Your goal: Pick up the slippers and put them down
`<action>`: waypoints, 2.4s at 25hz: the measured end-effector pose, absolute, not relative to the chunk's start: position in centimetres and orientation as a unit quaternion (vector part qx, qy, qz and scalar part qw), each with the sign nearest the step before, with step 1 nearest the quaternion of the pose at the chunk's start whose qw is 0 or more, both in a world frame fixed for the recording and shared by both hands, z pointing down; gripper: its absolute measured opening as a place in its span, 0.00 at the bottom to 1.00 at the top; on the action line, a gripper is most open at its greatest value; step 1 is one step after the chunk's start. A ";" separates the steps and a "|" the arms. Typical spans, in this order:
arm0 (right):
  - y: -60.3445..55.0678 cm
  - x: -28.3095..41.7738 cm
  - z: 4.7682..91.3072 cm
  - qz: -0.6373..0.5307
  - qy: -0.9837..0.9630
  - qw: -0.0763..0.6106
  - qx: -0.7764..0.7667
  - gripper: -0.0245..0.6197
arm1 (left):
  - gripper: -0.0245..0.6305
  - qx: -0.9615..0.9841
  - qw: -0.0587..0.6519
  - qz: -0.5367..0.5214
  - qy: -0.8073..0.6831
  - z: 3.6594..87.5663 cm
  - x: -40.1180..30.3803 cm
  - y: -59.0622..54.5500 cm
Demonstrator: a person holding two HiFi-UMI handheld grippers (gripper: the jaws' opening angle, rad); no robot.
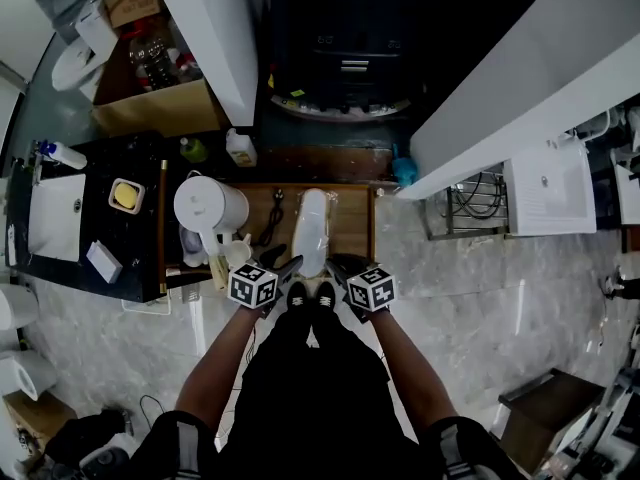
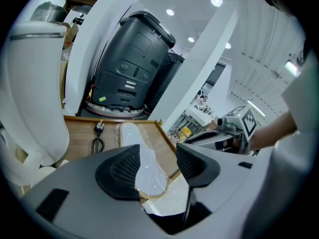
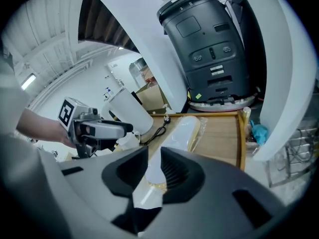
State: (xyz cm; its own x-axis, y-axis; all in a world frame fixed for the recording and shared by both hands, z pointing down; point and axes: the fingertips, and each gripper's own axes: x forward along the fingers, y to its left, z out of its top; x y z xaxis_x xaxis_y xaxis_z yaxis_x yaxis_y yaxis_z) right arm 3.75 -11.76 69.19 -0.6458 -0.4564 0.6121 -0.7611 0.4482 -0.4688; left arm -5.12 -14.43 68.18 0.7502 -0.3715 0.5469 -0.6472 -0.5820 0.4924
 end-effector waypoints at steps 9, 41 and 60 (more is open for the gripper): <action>-9.2 3.6 65.0 0.338 -0.848 0.196 0.357 0.08 | 0.30 0.884 0.343 0.161 -0.276 64.2 -3.4 -12.0; -3.7 3.6 57.8 0.221 -0.919 0.192 0.263 0.05 | 0.06 0.891 0.317 0.075 -0.316 56.7 -2.7 -6.6; -4.5 4.1 58.2 0.223 -0.923 0.186 0.254 0.05 | 0.06 0.889 0.314 0.071 -0.325 56.3 -1.7 -6.1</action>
